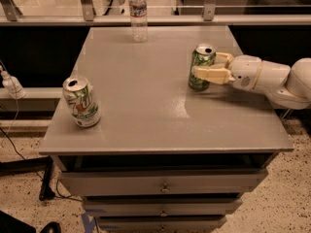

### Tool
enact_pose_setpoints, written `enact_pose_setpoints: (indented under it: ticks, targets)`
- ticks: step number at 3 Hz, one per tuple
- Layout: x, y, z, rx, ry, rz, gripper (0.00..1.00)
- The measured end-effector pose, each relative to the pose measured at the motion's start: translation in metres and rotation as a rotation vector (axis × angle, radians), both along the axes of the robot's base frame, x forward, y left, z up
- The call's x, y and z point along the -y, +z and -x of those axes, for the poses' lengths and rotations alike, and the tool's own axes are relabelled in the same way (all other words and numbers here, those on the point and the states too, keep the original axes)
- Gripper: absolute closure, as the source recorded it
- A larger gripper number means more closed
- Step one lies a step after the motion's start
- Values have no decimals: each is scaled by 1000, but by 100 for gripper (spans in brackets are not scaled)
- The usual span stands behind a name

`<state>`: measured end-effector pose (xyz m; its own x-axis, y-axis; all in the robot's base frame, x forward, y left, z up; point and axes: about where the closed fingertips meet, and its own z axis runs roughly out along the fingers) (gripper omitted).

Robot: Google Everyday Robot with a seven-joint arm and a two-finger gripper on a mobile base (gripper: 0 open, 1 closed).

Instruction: Place green can upright

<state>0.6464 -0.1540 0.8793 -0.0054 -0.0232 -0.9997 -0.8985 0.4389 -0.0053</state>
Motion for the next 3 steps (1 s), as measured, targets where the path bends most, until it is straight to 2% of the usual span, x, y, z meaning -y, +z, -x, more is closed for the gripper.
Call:
enact_pose_setpoints:
  ticks: [2, 3]
  targets:
    - [0, 0, 0, 0, 0, 0, 12]
    - [20, 0, -3, -14, -2, 35, 0]
